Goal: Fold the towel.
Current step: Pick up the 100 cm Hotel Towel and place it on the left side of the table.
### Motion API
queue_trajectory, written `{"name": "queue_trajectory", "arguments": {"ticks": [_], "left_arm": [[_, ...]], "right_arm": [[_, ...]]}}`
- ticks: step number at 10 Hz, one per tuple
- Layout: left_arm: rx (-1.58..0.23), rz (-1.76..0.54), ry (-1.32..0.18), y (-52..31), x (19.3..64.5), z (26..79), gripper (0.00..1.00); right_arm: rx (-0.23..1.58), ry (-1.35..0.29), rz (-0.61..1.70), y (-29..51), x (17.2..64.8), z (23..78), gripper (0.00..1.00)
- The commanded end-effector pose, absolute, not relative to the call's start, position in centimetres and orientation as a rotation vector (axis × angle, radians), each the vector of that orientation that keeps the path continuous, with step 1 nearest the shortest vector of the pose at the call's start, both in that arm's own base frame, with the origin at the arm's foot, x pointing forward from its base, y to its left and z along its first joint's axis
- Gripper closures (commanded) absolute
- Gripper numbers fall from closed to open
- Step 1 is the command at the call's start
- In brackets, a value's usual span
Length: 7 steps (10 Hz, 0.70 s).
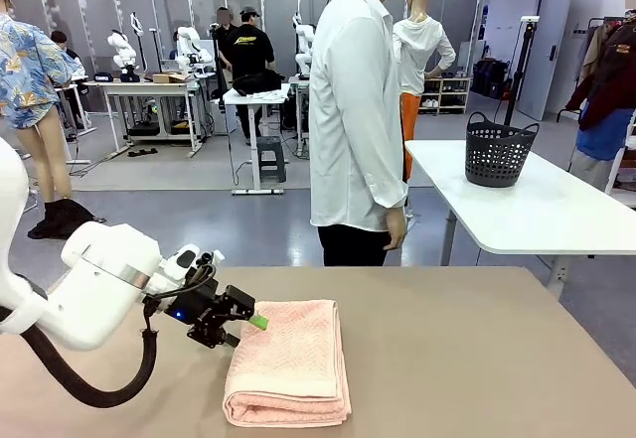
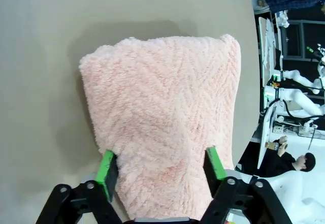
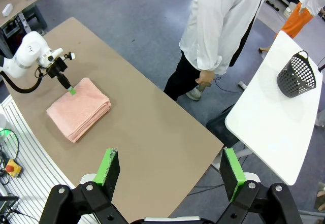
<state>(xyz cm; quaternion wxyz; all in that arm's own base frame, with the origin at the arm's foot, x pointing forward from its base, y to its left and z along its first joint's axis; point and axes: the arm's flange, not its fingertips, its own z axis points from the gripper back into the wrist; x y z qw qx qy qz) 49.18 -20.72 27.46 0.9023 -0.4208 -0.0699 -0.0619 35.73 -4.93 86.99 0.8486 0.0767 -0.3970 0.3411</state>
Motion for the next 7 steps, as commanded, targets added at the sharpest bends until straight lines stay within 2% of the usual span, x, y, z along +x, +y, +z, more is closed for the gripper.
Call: {"name": "queue_trajectory", "arguments": {"ticks": [1, 2, 4, 5, 6, 7], "left_arm": [[-0.926, -0.159, -0.117, -21.86, 49.68, 27.05, 0.78], [-0.909, -0.152, -0.153, -21.67, 49.61, 27.34, 1.0], [-0.906, -0.152, -0.162, -21.39, 49.71, 27.58, 1.0], [-0.906, -0.152, -0.162, -21.27, 49.89, 27.66, 0.92], [-0.891, -0.151, -0.162, -21.19, 50.27, 27.59, 1.0], [-0.896, -0.154, -0.158, -21.04, 50.46, 27.61, 1.0]], "right_arm": [[0.177, -0.834, 0.715, -4.9, 35.63, 86.98, 0.0], [0.177, -0.834, 0.715, -4.9, 35.63, 86.98, 0.0], [0.177, -0.834, 0.715, -4.9, 35.63, 86.98, 0.0], [0.177, -0.834, 0.715, -4.9, 35.63, 86.98, 0.0], [0.177, -0.834, 0.715, -4.9, 35.63, 86.98, 0.0], [0.177, -0.834, 0.715, -4.9, 35.63, 86.98, 0.0]]}}
